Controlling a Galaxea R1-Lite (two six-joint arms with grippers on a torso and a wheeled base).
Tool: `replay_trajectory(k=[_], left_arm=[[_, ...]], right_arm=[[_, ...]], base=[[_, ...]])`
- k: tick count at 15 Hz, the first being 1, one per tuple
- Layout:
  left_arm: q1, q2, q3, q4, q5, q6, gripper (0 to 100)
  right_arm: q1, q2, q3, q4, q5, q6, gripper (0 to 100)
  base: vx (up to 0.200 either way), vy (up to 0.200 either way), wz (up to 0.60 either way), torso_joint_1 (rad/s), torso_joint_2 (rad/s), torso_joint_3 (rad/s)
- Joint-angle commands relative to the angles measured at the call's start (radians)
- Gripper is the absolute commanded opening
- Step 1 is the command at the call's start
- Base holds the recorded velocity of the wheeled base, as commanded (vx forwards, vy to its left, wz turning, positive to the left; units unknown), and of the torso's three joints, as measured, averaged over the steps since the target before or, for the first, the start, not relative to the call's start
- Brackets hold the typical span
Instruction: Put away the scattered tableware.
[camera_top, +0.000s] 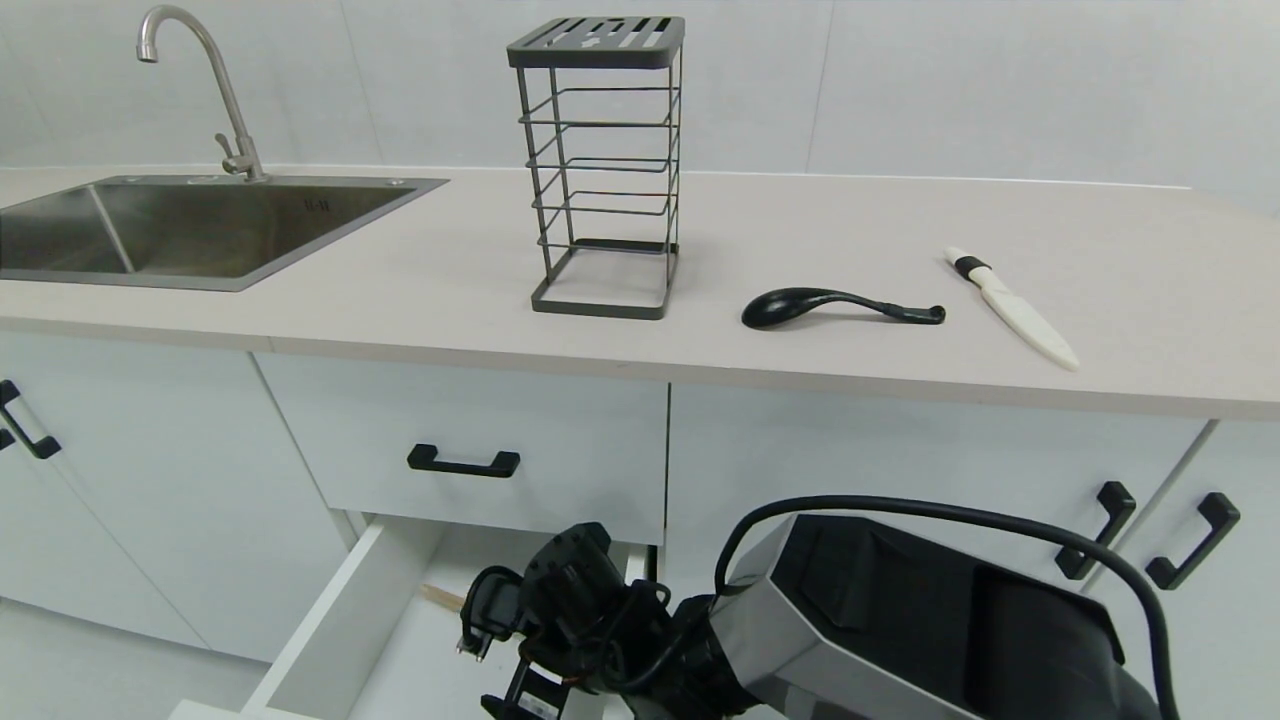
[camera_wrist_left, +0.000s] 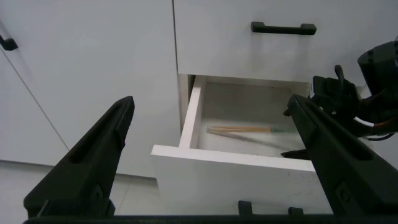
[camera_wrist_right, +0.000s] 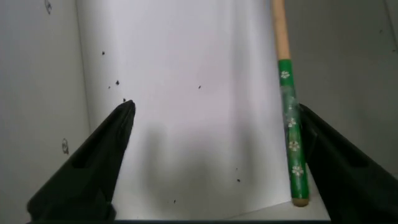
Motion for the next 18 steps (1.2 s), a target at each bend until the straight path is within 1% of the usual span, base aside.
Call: replay_trajectory(k=[1,6,8,13,16,17,18], left_arm=[[0.0,0.0,0.0,0.0,0.0,0.0,100],[0.0,0.0,0.0,0.0,0.0,0.0,100],[0.0,0.0,0.0,0.0,0.0,0.0,100],[0.0,0.0,0.0,0.0,0.0,0.0,100],[0.0,0.0,0.0,0.0,0.0,0.0,100],[0.0,0.0,0.0,0.0,0.0,0.0,100],[0.0,0.0,0.0,0.0,0.0,0.0,100]], right_arm=[[0.001,-0.005,0.018,-0.009,0.0,-0.001,100],[0.011,-0.077,0.065,-0.009,-0.003,-0.001,100],[0.015,-0.16,0.134,-0.009,-0.043,-0.001,100],[0.044,-0.349,0.275,-0.014,-0.057,-0.005,100],[0.077,-0.442,0.397,-0.139,-0.136,-0.005,100],[0.091,-0.487,0.481,-0.215,-0.158,0.001,100],[0.097,-0.505,0.519,-0.245,-0.161,0.003,100]], base=[[0.0,0.0,0.0,0.0,0.0,0.0],[0.0,0.0,0.0,0.0,0.0,0.0],[0.0,0.0,0.0,0.0,0.0,0.0],[0.0,0.0,0.0,0.0,0.0,0.0],[0.0,0.0,0.0,0.0,0.0,0.0],[0.0,0.0,0.0,0.0,0.0,0.0],[0.0,0.0,0.0,0.0,0.0,0.0]])
